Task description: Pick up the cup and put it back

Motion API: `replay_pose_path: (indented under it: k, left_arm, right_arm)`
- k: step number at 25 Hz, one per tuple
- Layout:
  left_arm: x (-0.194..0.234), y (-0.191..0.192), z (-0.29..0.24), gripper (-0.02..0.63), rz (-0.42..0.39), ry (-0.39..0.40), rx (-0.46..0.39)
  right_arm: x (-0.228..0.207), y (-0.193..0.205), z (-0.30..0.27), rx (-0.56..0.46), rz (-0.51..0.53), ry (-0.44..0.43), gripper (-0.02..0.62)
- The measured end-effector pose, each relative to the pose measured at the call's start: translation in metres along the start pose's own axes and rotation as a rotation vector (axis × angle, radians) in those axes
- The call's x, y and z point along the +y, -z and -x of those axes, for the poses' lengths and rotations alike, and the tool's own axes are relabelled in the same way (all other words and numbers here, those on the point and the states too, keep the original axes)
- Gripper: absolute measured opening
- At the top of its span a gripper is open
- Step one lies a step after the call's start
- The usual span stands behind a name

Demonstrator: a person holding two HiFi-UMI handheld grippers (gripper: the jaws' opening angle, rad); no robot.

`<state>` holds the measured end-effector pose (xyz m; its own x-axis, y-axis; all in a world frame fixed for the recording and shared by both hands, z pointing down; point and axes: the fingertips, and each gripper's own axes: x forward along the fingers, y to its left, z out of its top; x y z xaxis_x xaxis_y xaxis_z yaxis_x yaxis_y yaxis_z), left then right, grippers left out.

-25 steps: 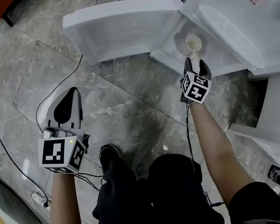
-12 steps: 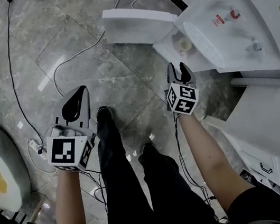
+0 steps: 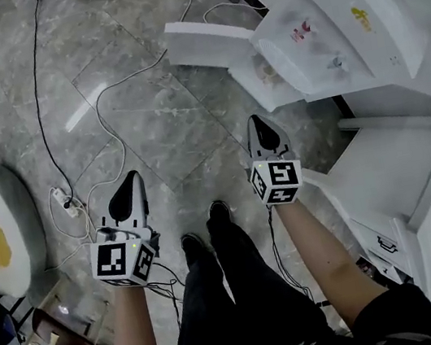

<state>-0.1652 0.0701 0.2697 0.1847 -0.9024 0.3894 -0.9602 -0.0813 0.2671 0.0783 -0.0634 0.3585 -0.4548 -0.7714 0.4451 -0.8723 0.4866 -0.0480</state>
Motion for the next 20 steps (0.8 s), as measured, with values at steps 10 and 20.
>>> replay_pose_path:
  k: [10,20]
  left_arm:
    - [-0.048,0.015,0.071,0.009,0.08,0.076,-0.024]
    - [-0.088,0.02,0.216,0.009,0.124,0.096,-0.004]
  right_arm:
    - [0.028,-0.026,0.099,-0.025,-0.056,0.091,0.006]
    - [0.101,-0.099,0.238,-0.138,-0.03,0.015,0.005]
